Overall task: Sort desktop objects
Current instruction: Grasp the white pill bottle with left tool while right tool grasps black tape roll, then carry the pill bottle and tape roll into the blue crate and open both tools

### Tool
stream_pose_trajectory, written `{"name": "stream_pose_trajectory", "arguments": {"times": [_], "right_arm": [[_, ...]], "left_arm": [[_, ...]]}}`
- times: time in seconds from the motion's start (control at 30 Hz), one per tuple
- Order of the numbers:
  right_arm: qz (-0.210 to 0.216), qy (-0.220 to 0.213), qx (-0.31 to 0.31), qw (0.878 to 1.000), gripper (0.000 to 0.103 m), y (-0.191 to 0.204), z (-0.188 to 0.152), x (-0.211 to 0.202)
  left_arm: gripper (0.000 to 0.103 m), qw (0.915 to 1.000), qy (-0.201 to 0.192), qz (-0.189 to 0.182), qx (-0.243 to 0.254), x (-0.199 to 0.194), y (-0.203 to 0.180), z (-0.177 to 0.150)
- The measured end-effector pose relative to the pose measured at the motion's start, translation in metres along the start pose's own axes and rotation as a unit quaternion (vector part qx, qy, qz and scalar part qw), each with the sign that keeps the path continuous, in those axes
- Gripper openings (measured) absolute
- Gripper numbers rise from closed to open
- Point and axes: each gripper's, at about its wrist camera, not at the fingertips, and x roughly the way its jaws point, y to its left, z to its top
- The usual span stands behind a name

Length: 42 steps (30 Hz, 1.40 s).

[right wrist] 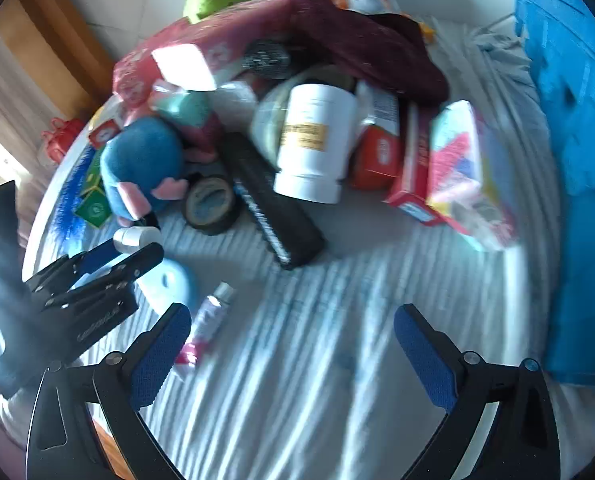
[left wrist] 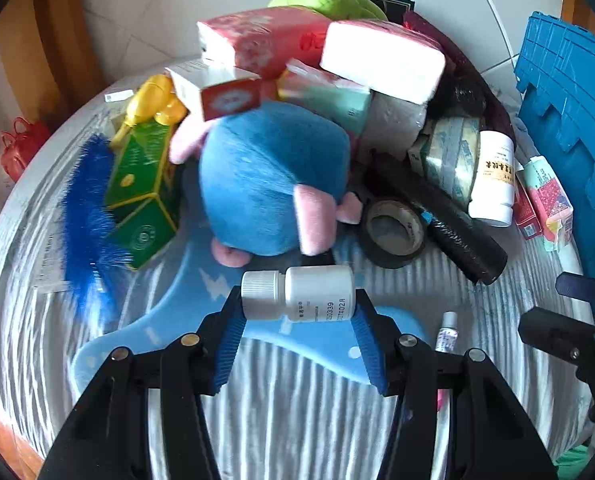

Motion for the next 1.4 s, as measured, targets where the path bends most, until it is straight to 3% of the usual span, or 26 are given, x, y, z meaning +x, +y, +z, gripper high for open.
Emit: {"name": "stream_pose_trajectory", "arguments": {"times": [0.23,0.27,0.3,0.33,0.37,0.43,0.5,0.53,0.57,0.6,0.63,0.7,0.83,0.97,1.2,1.4], "right_arm": [[0.006,-0.02,-0.034,0.999,0.099,0.051,0.019,0.039],[-0.002,-0.027,-0.033,0.999,0.086,0.055,0.021,0.046],[-0.009,-0.034,-0.029,0.999,0.067,0.059,0.022,0.053],[-0.013,-0.034,-0.025,0.999,0.06,0.061,0.024,0.06],[-0.02,-0.037,-0.021,0.999,0.059,0.063,0.025,0.067],[-0.03,-0.043,-0.017,0.998,0.068,0.065,0.026,0.081],[-0.02,-0.061,-0.023,0.998,0.091,0.07,0.028,0.087],[-0.026,-0.066,-0.034,0.997,0.091,0.075,0.03,0.091],[-0.033,-0.07,-0.041,0.996,0.088,0.079,0.031,0.094],[-0.056,-0.079,-0.05,0.994,0.064,0.083,0.031,0.095],[-0.074,-0.083,-0.055,0.992,0.057,0.085,0.032,0.095],[-0.061,-0.075,-0.041,0.994,0.055,0.082,0.032,0.088],[-0.042,-0.118,-0.05,0.991,0.056,0.086,0.018,0.036],[-0.045,-0.191,-0.078,0.978,0.056,0.092,0.013,-0.032],[-0.081,-0.324,-0.09,0.938,0.056,0.074,0.02,-0.169],[-0.122,-0.394,-0.066,0.909,0.056,0.031,0.025,-0.272]], "left_arm": [[0.052,0.9995,-0.002,0.025,-0.021,-0.007,0.043,0.001],[0.052,0.9995,-0.003,0.023,-0.022,-0.006,0.049,0.001],[0.052,0.9996,-0.004,0.019,-0.022,-0.006,0.051,0.001],[0.052,0.9996,-0.004,0.016,-0.021,-0.006,0.054,0.002],[0.052,0.9997,-0.005,0.013,-0.019,-0.007,0.057,-0.002],[0.052,0.9998,-0.007,0.006,-0.016,-0.006,0.055,0.0],[0.052,0.9999,-0.007,0.0,-0.015,-0.003,0.056,0.001],[0.052,0.9999,-0.007,-0.002,-0.015,-0.001,0.057,0.002],[0.052,0.9999,-0.008,-0.005,-0.014,0.0,0.058,0.003],[0.052,0.9998,-0.009,-0.007,-0.014,-0.001,0.058,0.003],[0.052,0.9998,-0.013,-0.01,-0.012,-0.005,0.057,0.002],[0.052,0.9996,-0.024,-0.013,-0.01,-0.015,0.056,0.003],[0.052,0.9978,-0.06,-0.025,-0.013,-0.044,0.05,0.013],[0.052,0.9926,-0.114,-0.041,0.002,-0.08,0.033,0.034],[0.052,0.9741,-0.205,-0.077,0.056,-0.154,-0.035,0.069],[0.052,0.9537,-0.252,-0.108,0.124,-0.207,-0.116,0.102]]}}
